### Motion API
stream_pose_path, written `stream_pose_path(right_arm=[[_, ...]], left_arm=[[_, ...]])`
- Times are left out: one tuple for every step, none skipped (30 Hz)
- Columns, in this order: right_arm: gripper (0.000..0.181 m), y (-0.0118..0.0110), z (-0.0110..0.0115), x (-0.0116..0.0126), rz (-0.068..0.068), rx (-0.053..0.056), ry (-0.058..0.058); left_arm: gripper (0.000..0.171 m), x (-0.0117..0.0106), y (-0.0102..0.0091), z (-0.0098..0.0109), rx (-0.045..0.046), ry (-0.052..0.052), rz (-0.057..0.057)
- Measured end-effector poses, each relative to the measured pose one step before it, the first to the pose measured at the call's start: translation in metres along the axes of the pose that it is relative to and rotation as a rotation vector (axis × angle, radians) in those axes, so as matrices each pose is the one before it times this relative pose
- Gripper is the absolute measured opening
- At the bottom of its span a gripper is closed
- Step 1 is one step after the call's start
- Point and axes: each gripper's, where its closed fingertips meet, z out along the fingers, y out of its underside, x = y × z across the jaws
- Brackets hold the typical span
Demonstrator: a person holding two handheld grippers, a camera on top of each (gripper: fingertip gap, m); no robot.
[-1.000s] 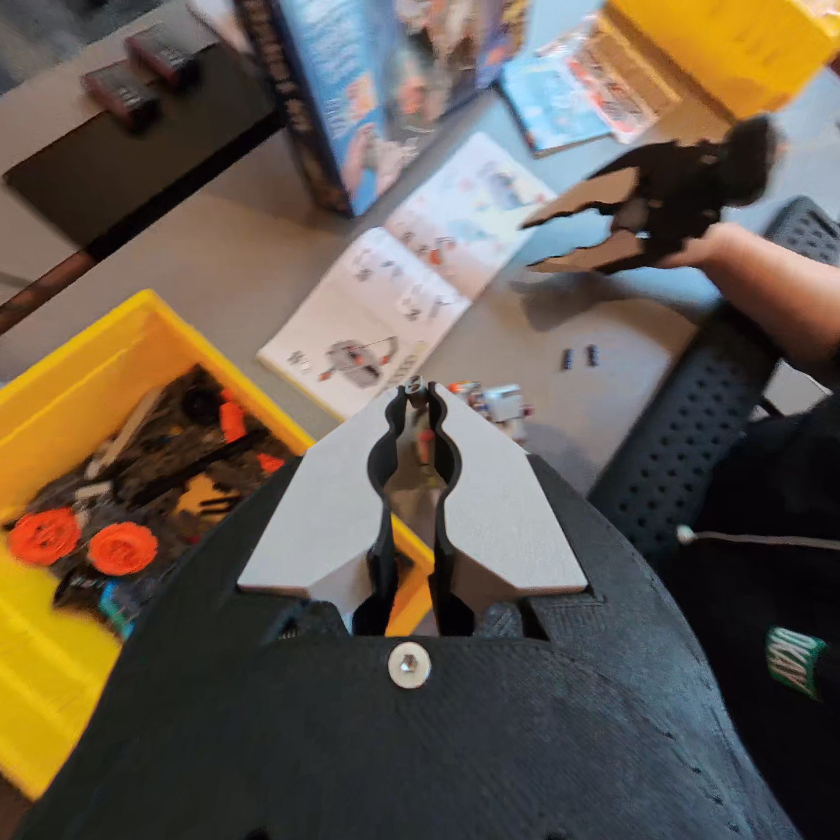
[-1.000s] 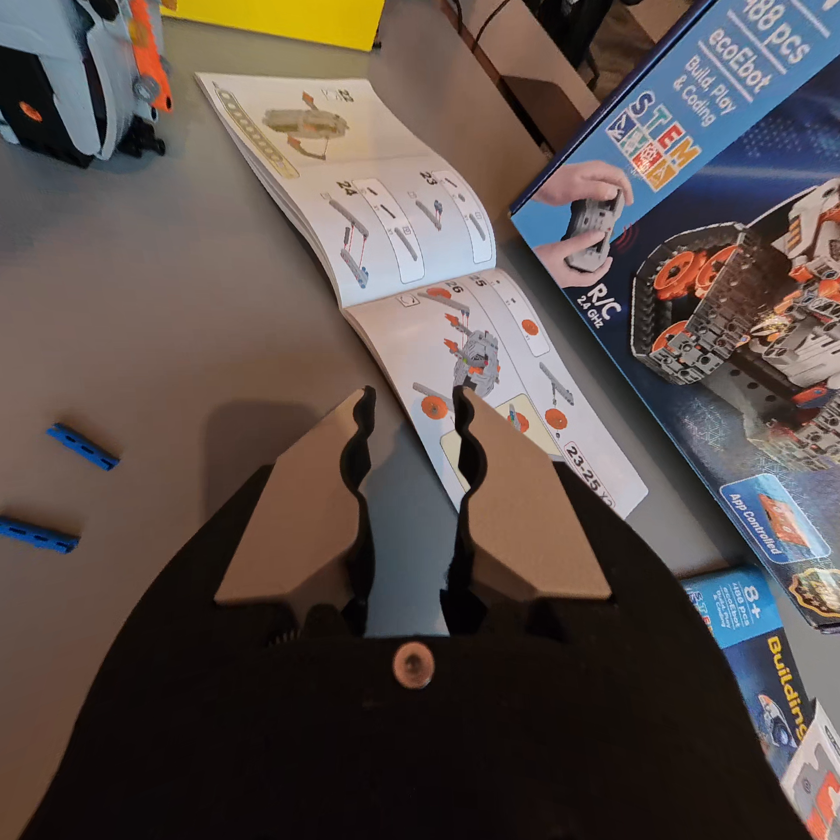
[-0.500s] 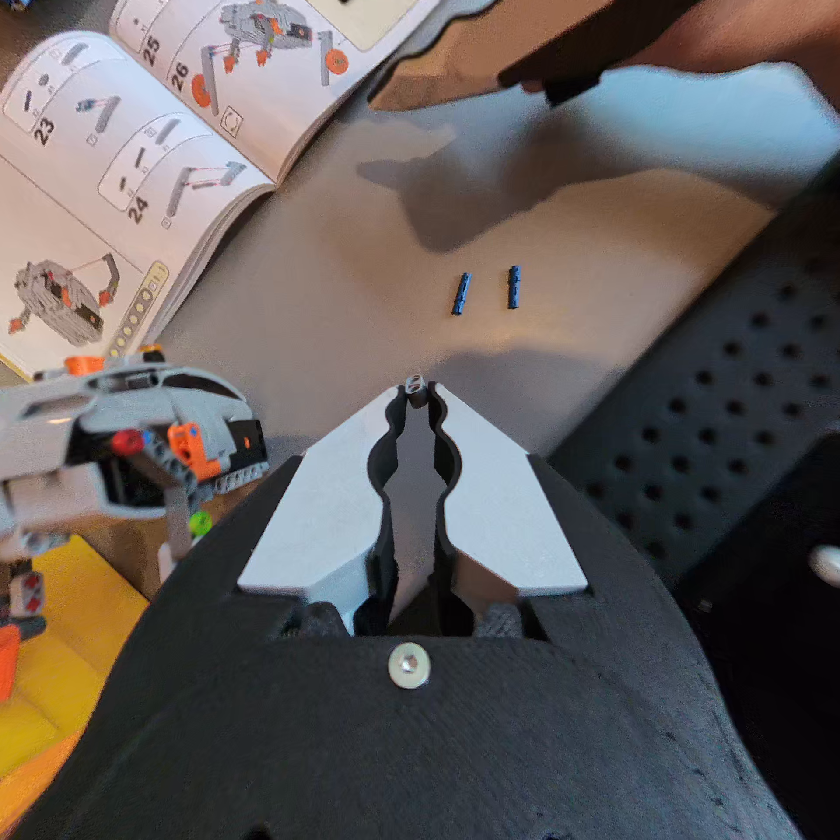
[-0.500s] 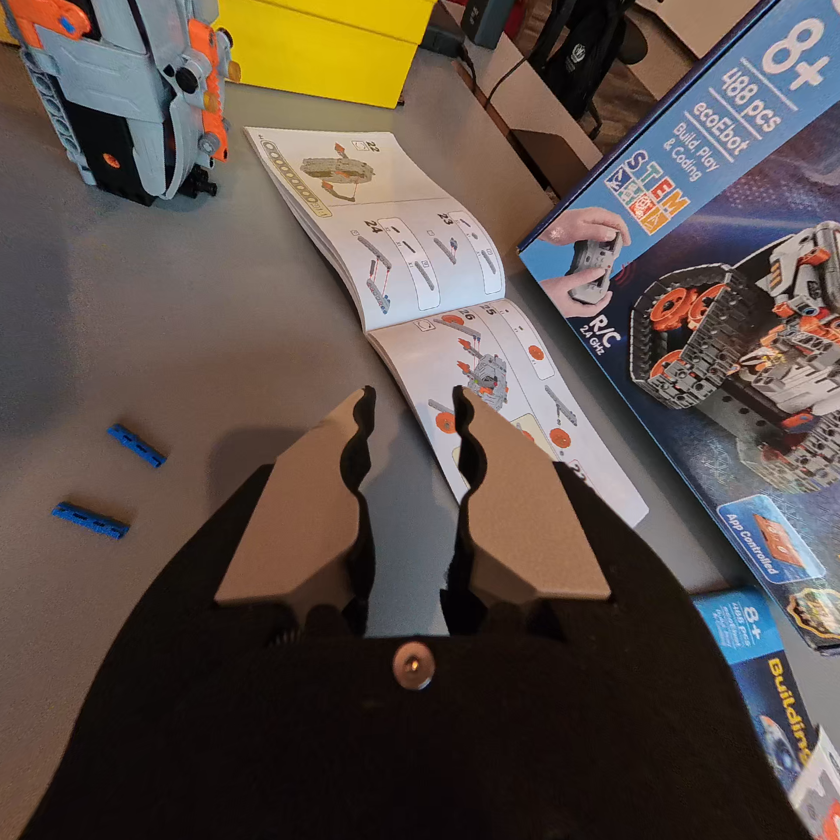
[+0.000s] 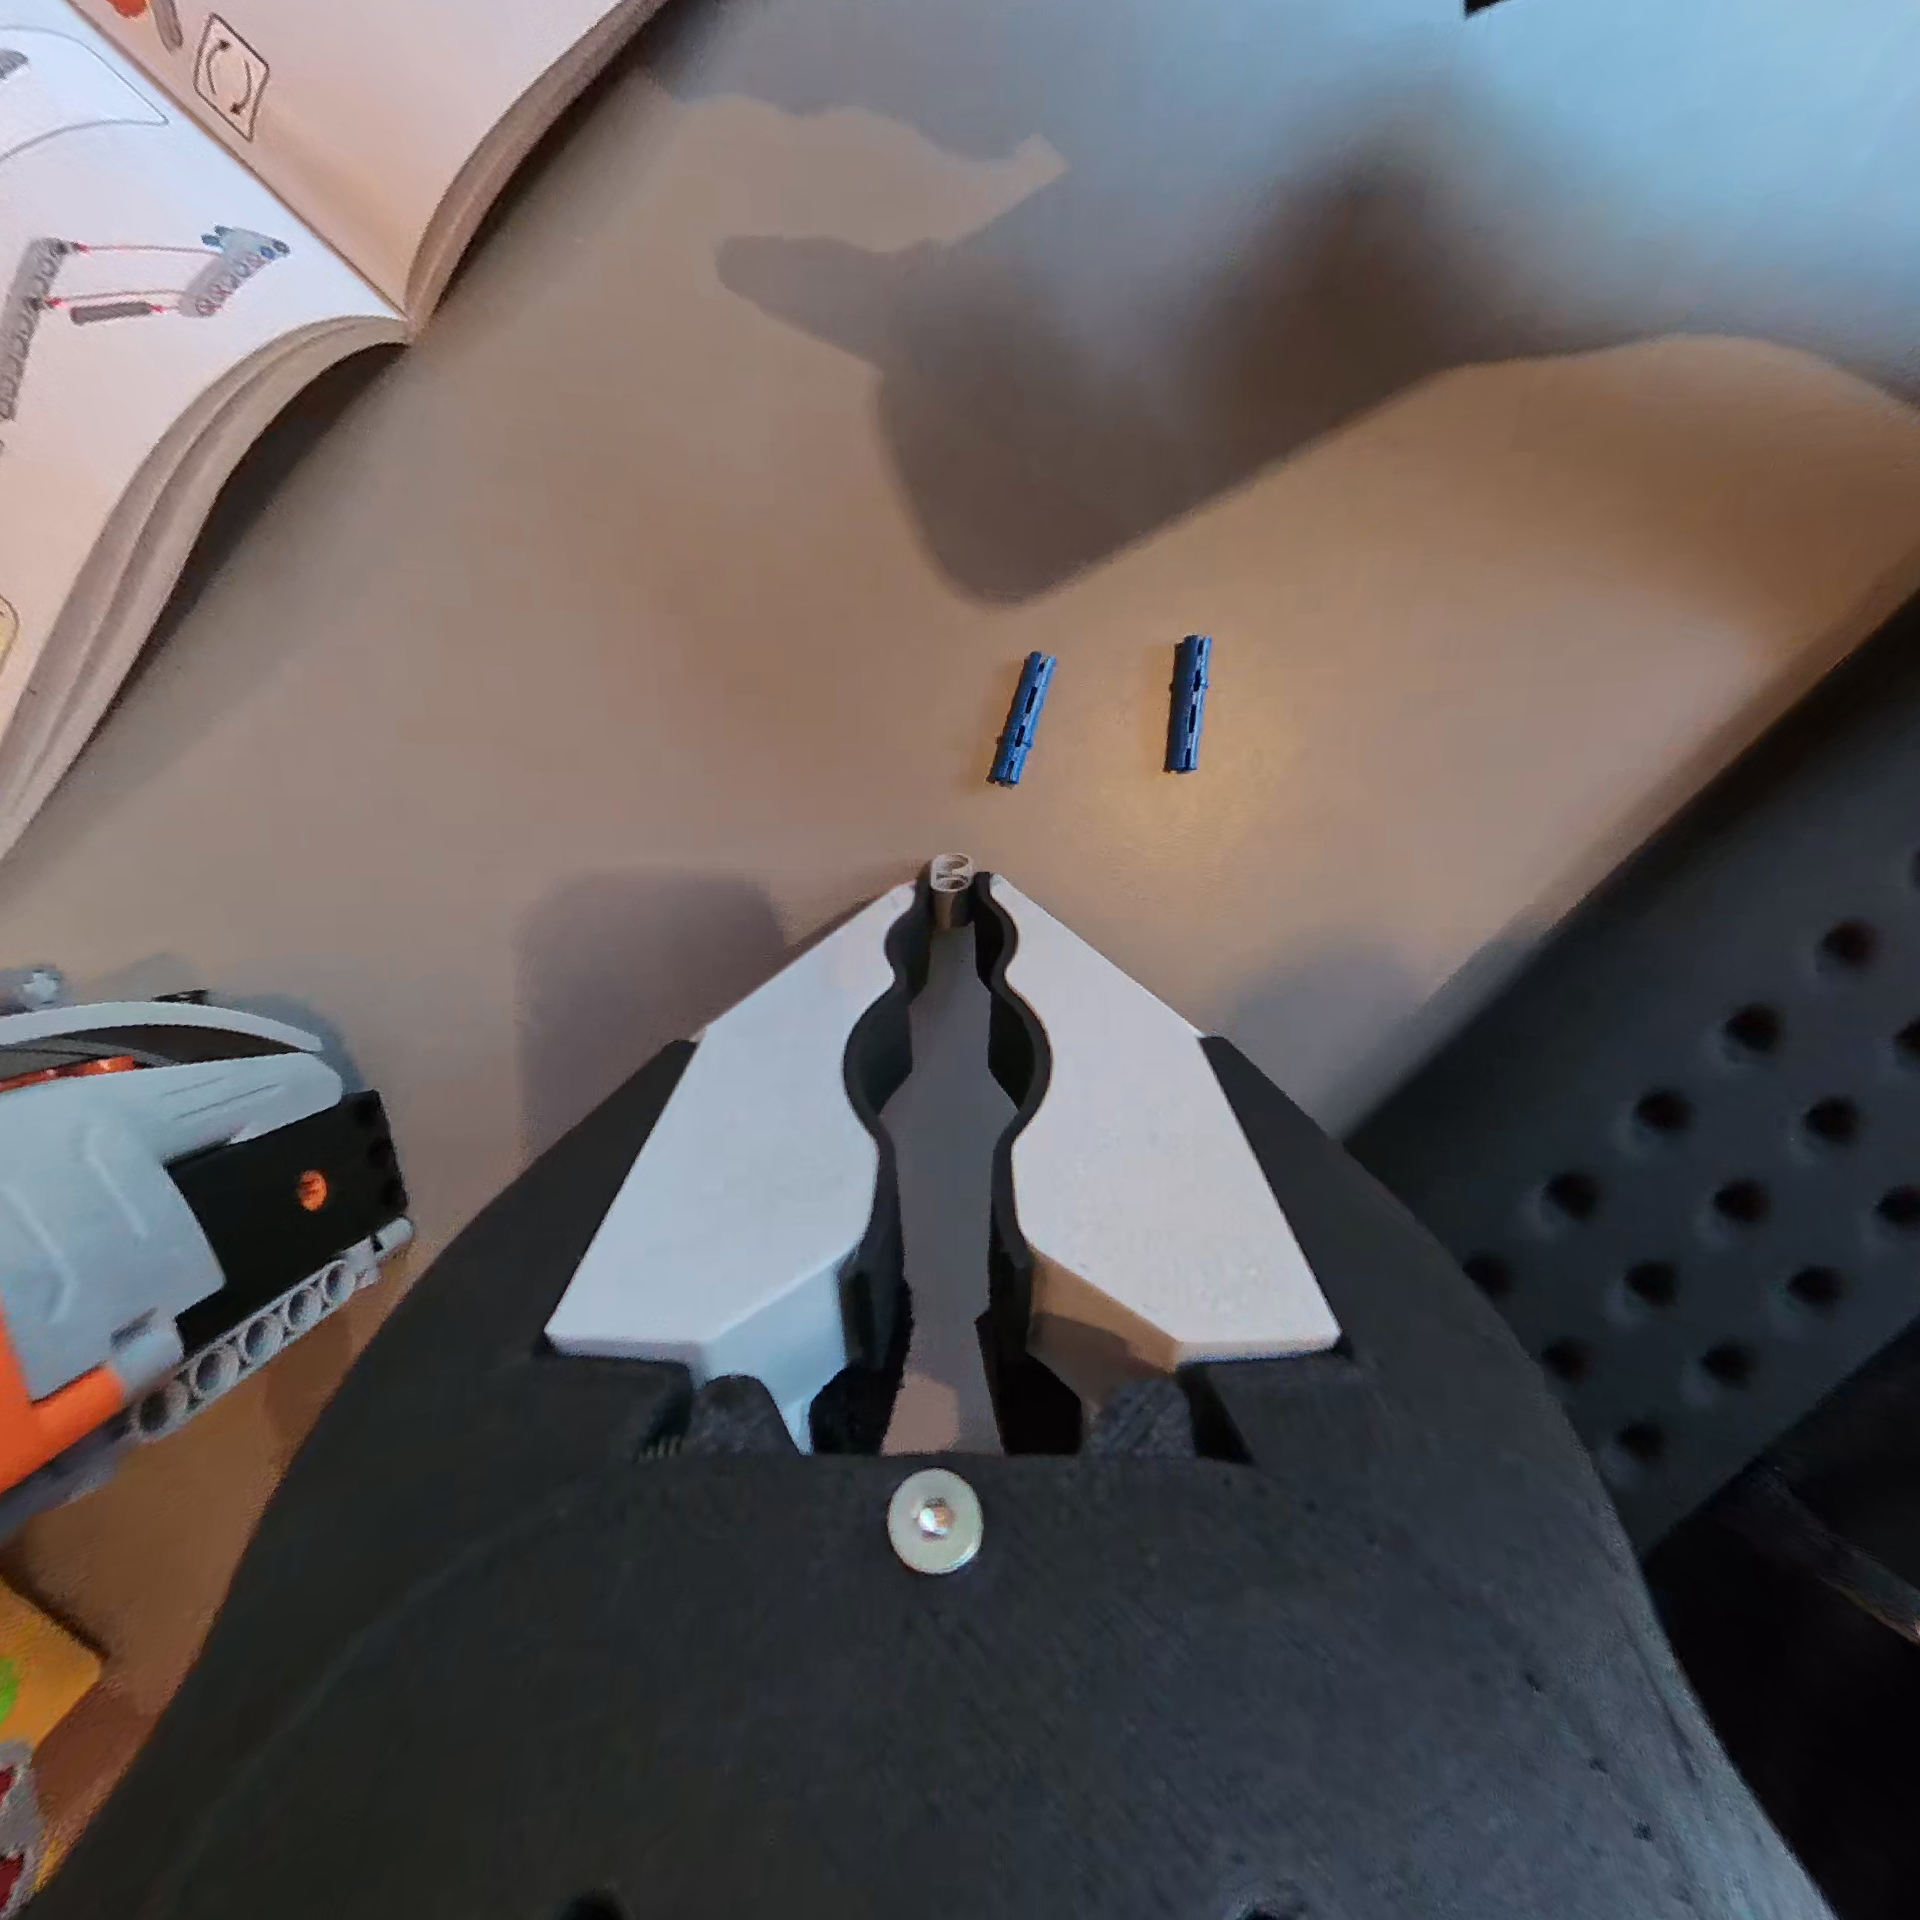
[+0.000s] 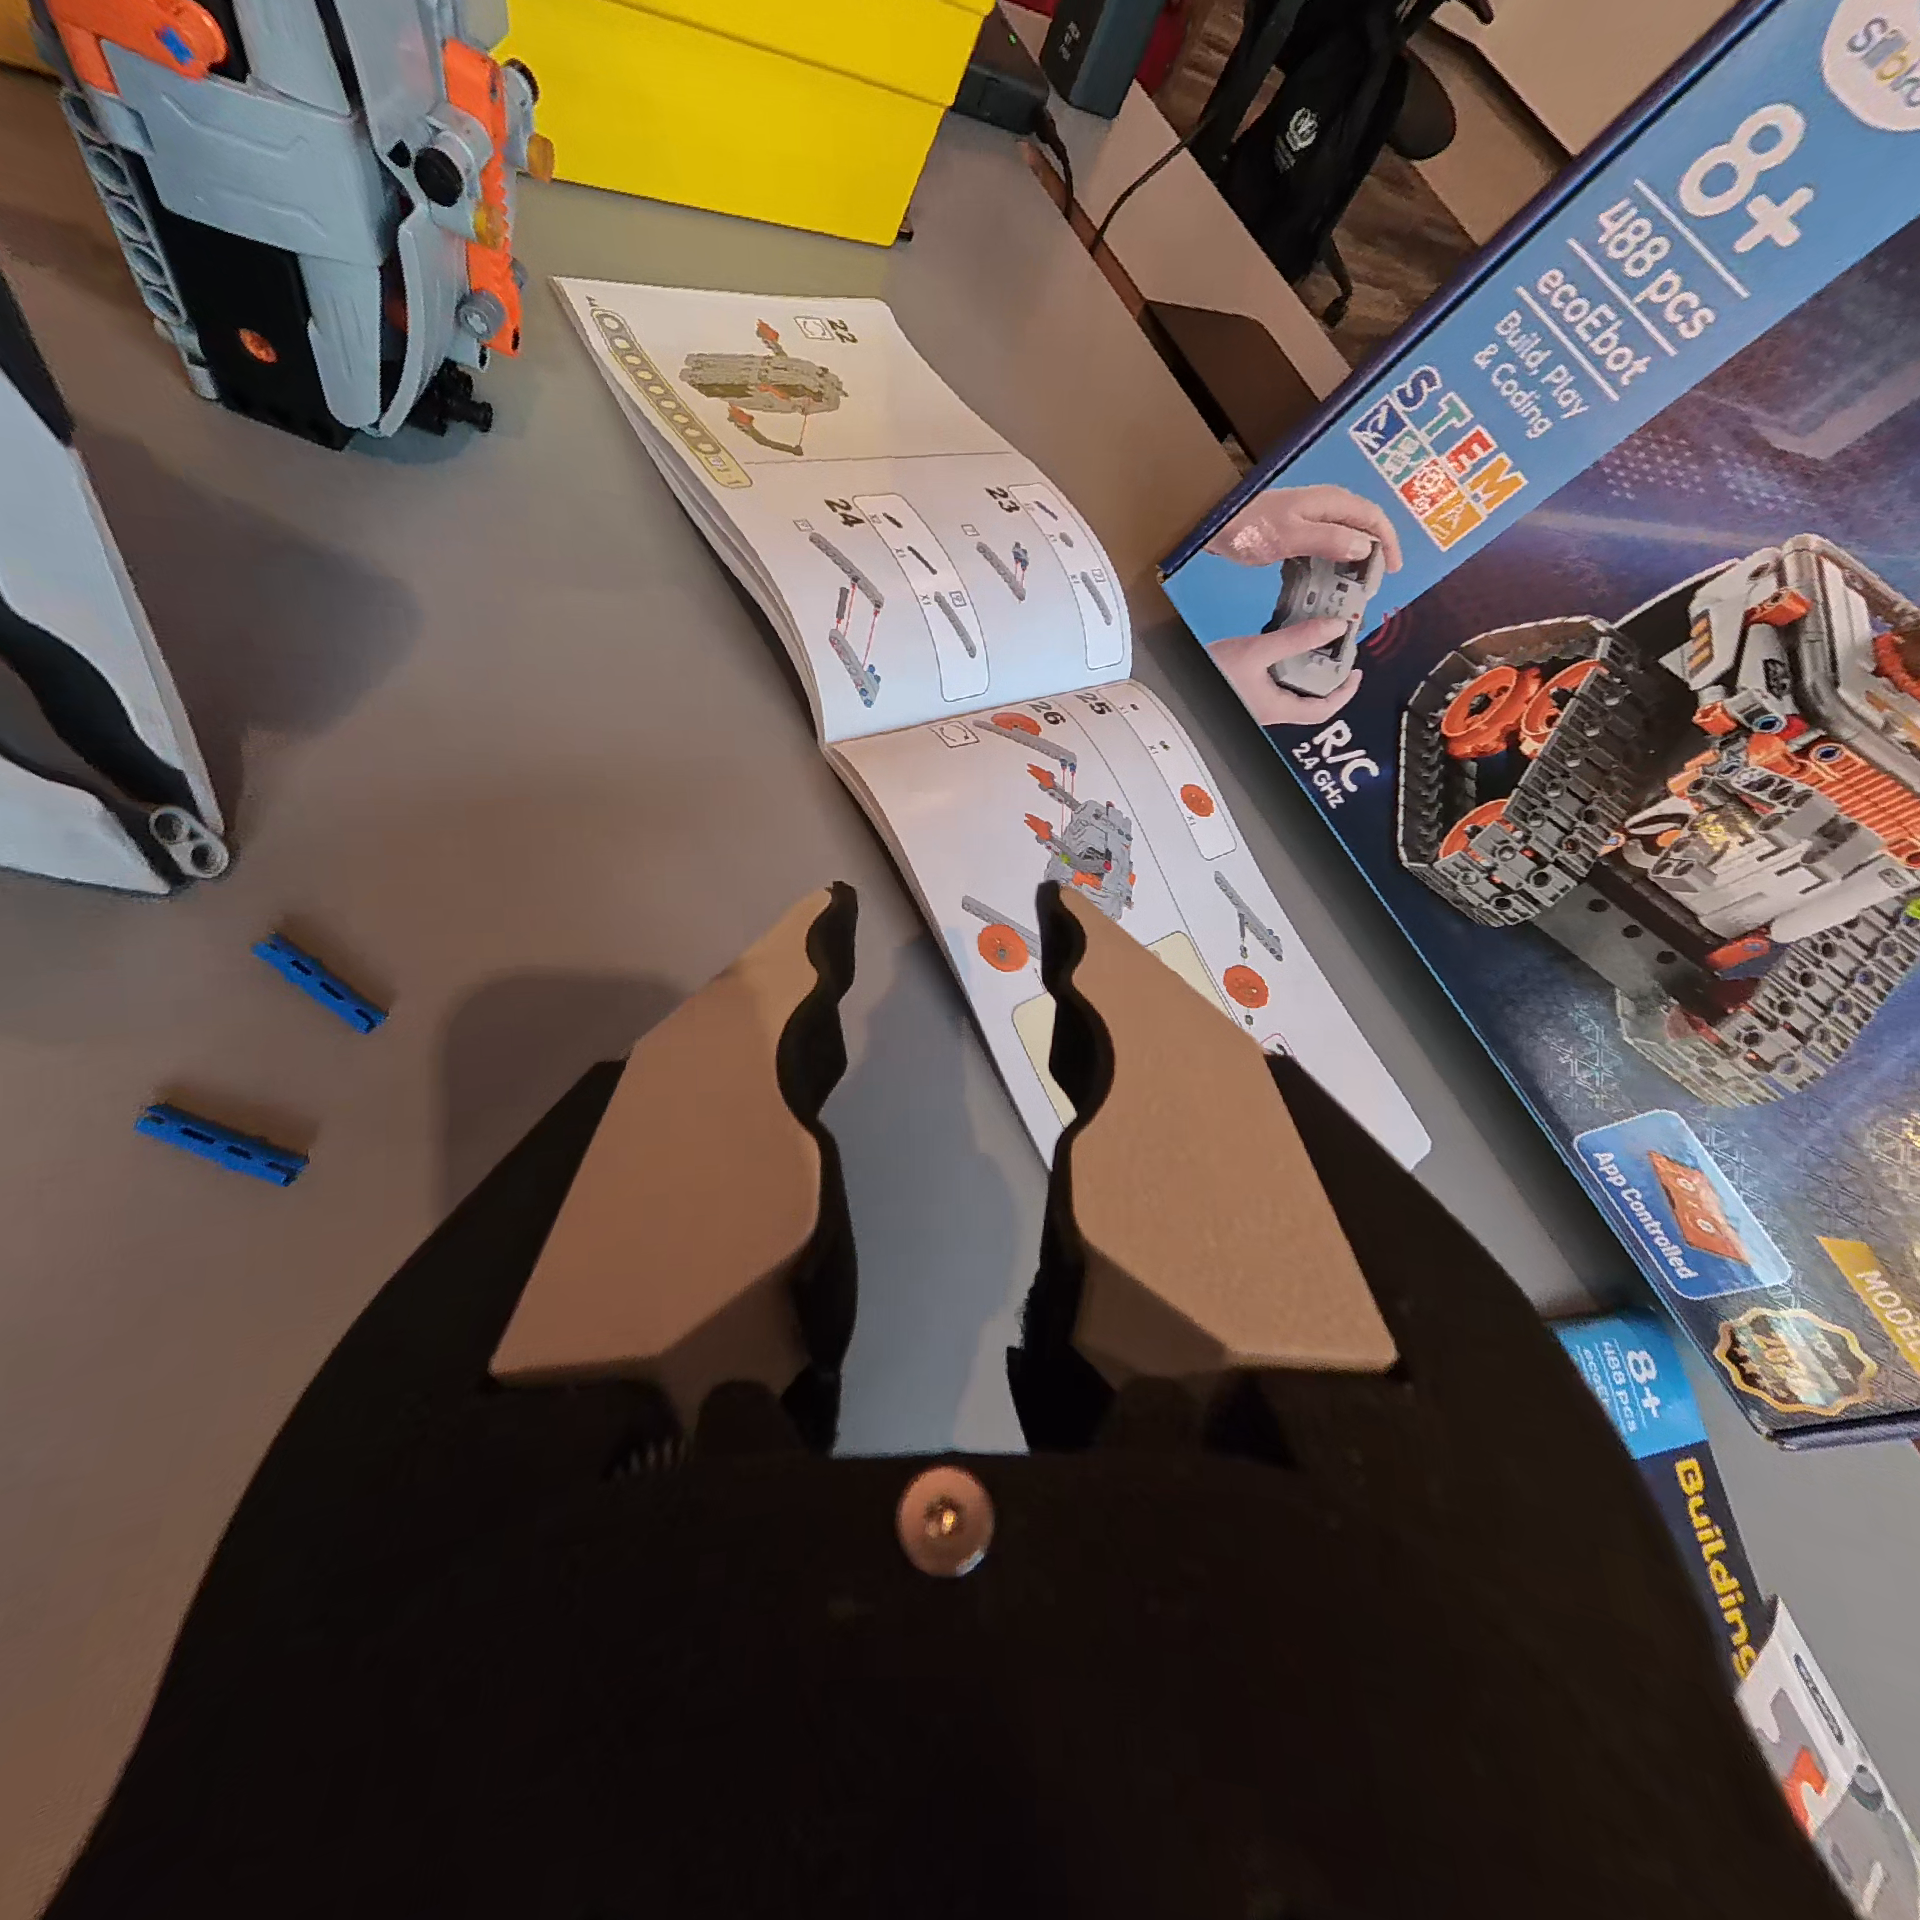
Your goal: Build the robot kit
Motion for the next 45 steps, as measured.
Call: stream_pose_path(right_arm=[[0.034, -0.00066, -0.00014, -0.00096, -0.0052, 0.0011, -0.0023], [0.034, 0.00017, 0.00015, -0.0005, -0.0029, -0.0011, -0.0018], [0.034, 0.00086, 0.00034, -0.00007, 0.0004, -0.0035, -0.0015], [0.034, 0.00122, 0.0004, 0.00018, 0.0029, -0.0038, -0.002], [0.035, 0.00097, 0.00038, 0.00044, 0.0044, -0.002, -0.0018], [0.035, 0.00066, 0.00003, 0.00048, 0.0052, -0.0014, -0.0019], [0.035, 0.0004, -0.00017, 0.00095, 0.0044, -0.0011, 0.0006], [0.035, -0.0002, -0.00052, 0.00093, 0.0025, 0.0015, 0.0023], [0.035, -0.00061, -0.00069, 0.00089, 0.0012, 0.0037, 0.0022], [0.035, -0.0005, -0.00072, 0.00073, 0.0014, 0.0031, 0.0023], [0.035, -0.00021, -0.00064, 0.0008, 0.0018, 0.0013, 0.0023], [0.035, 0.00028, -0.00037, 0.0006, 0.0018, -0.001, 0.0022], [0.035, 0.00051, -0.00026, 0.00084, 0.0019, -0.0024, 0.0033], [0.035, 0.00016, -0.00028, 0.00062, 0.0016, -0.0014, 0.0037], [0.035, -0.00041, -0.00036, 0.00023, 0.0007, 0.0015, 0.0017], [0.035, -0.00072, -0.00018, -0.00002, 0.0003, 0.0029, 0.0007], [0.035, -0.00064, 0.00001, 0.00006, 0.0002, 0.0022, 0.0011], [0.035, -0.00014, 0.00032, 0.00011, 0.0003, 0.0004, 0.0014], [0.035, 0.00007, 0.00044, 0.00034, 0.0001, -0.0007, 0.0024], [0.035, 0.00034, 0.0006, 0.00041, 0.0014, -0.0014, 0.0027], [0.035, 0.00038, 0.00062, 0.00021, 0.0029, -0.0006, 0.0001], [0.035, 0.00031, 0.0007, 0.00045, 0.0045, 0.0011, 0.0007], [0.035, 0.00042, 0.00077, 0.00095, 0.0056, 0.0015, 0.0035], [0.035, 0.00029, 0.00088, 0.00116, 0.0065, 0.0019, 0.0039], [0.035, 0.00017, 0.00111, 0.00119, 0.0081, 0.0024, 0.002], [0.035, 0.00032, 0.00123, 0.00098, 0.0108, 0.0024, 0.0002], [0.035, 0.00034, 0.00158, 0.00058, 0.0134, 0.0031, -0.0027], [0.035, 0.00035, 0.00184, -0.00007, 0.0151, 0.003, -0.0076], [0.035, 0.00108, 0.00189, -0.00069, 0.0148, 0.0001, -0.0106], [0.035, 0.00172, 0.00192, -0.00021, 0.0116, -0.0041, -0.0071], [0.035, 0.00212, 0.00165, 0.0003, 0.0071, -0.006, -0.0027], [0.035, 0.00195, 0.00136, 0.00038, 0.0051, -0.0055, -0.0025], [0.035, 0.00149, 0.00109, 0.00022, 0.0065, -0.0029, -0.0034], [0.035, 0.00086, 0.00084, 0.00017, 0.0094, 0.001, -0.0045], [0.035, 0.00009, 0.00058, 0.00006, 0.0122, 0.0049, -0.0058], [0.035, -0.00017, 0.00048, -0.0003, 0.0137, 0.0068, -0.0086], [0.035, 0.00009, 0.00052, -0.00022, 0.0145, 0.0053, -0.0089], [0.035, 0.00055, 0.0005, 0.00021, 0.0138, 0.0028, -0.0064], [0.035, 0.00044, 0.00029, 0.00036, 0.011, 0.0017, -0.0046], [0.035, 0.00034, 0.00006, 0.00024, 0.0082, 0.0015, -0.0037], [0.035, 0.0, -0.0001, 0.00009, 0.0056, 0.0023, -0.0024], [0.035, -0.00022, -0.00002, -0.00024, 0.0032, 0.0019, -0.0029], [0.035, -0.00006, 0.00009, -0.00052, 0.0017, 0.0002, -0.0033], [0.035, 0.00003, 0.00023, -0.00101, -0.0005, -0.0003, -0.0041], [0.035, 0.00028, 0.0005, -0.00087, -0.002, -0.001, -0.0027]], left_arm=[[0.006, 0.00015, 0.00016, -0.00023, 0.00034, 0.0171, -0.0144], [0.006, -0.00018, 0.00013, -0.00029, 0.00224, 0.0161, -0.0125], [0.006, -0.00022, 0.00043, -0.00037, 0.00077, 0.0147, -0.009], [0.009, -0.00053, 0.00073, -0.0008, -0.00247, 0.0129, -0.009], [0.018, -0.00105, 0.00071, -0.00107, -0.00487, 0.0091, -0.01], [0.03, -0.00255, 0.00044, -0.00137, -0.00483, -0.0027, -0.0077], [0.036, -0.00448, 0.00073, -0.00212, -0.00454, -0.018, -0.0017], [0.035, -0.00396, 0.00022, -0.00347, 0.00098, -0.0196, 0.0045], [0.034, -0.00092, -0.00135, -0.00589, 0.01279, -0.005, 0.0058], [0.032, 0.002, -0.00329, -0.00865, 0.02565, 0.01, 0.0031], [0.03, 0.0028, -0.00521, -0.0114, 0.03705, 0.0136, 0.0017], [0.028, 0.00161, -0.00669, -0.01383, 0.04588, 0.0083, 0.0012], [0.027, 0.00014, -0.00785, -0.01574, 0.05127, 0.0035, 0.0008], [0.027, -0.00152, -0.00872, -0.01688, 0.05395, -0.0005, 0.0019], [0.028, -0.00443, -0.00975, -0.01764, 0.05839, -0.0109, 0.0043], [0.031, -0.00829, -0.01057, -0.01782, 0.06248, -0.0275, 0.0058], [0.035, -0.01176, -0.01051, -0.01736, 0.06184, -0.0411, 0.0063], [0.039, -0.01367, -0.01044, -0.0162, 0.06116, -0.0461, 0.0054], [0.042, -0.01438, -0.01054, -0.01428, 0.06473, -0.0449, 0.0046], [0.044, -0.01488, -0.0099, -0.01197, 0.06495, -0.0432, 0.004], [0.048, -0.01458, -0.00802, -0.00952, 0.0569, -0.0389, -0.0006], [0.053, -0.01258, -0.00638, -0.00729, 0.04772, -0.0258, -0.0084], [0.056, -0.00997, -0.0051, -0.00552, 0.04177, -0.0122, -0.0165], [0.057, -0.00798, -0.00426, -0.00405, 0.03821, -0.003, -0.0202], [0.058, -0.00624, -0.00438, -0.00298, 0.0383, 0.0049, -0.0181], [0.061, -0.00508, -0.00499, -0.00221, 0.04057, 0.0085, -0.0134], [0.066, -0.00496, -0.00552, -0.00156, 0.04255, 0.0054, -0.0083], [0.071, -0.00508, -0.00591, -0.00102, 0.04272, 0.0001, -0.0023], [0.074, -0.00521, -0.00576, -0.00057, 0.0412, -0.0051, 0.0046], [0.074, -0.00574, -0.00563, -0.00002, 0.04014, -0.0118, 0.0134], [0.076, -0.00606, -0.00556, 0.00045, 0.03934, -0.0172, 0.0205], [0.08, -0.00525, -0.00575, 0.00119, 0.03841, -0.0156, 0.0252], [0.086, -0.00348, -0.00623, 0.00185, 0.03638, -0.0036, 0.0329], [0.09, -0.00291, -0.00697, 0.00266, 0.03233, 0.0016, 0.0297], [0.093, -0.00331, -0.0077, 0.0036, 0.0264, 0.0026, 0.0147], [0.096, -0.00278, -0.00808, 0.00442, 0.01922, 0.0112, 0.0006], [0.099, -0.00213, -0.00832, 0.00477, 0.01503, 0.0196, -0.0091], [0.1, -0.00114, -0.00844, 0.00493, 0.01344, 0.027, -0.0118], [0.1, -0.0004, -0.00786, 0.00483, 0.00897, 0.0298, -0.0087], [0.1, -0.00076, -0.00643, 0.00443, 0.00148, 0.0227, -0.0011], [0.099, -0.00238, -0.00433, 0.00381, -0.00812, 0.0071, 0.0089], [0.098, -0.00498, -0.00166, 0.00277, -0.01788, -0.0138, 0.0174], [0.095, -0.0075, 0.00048, 0.00164, -0.02199, -0.034, 0.0221], [0.091, -0.00905, 0.00205, 0.00052, -0.02047, -0.0457, 0.0209], [0.088, -0.00954, 0.00305, 0.00005, -0.01471, -0.0496, 0.0128]])
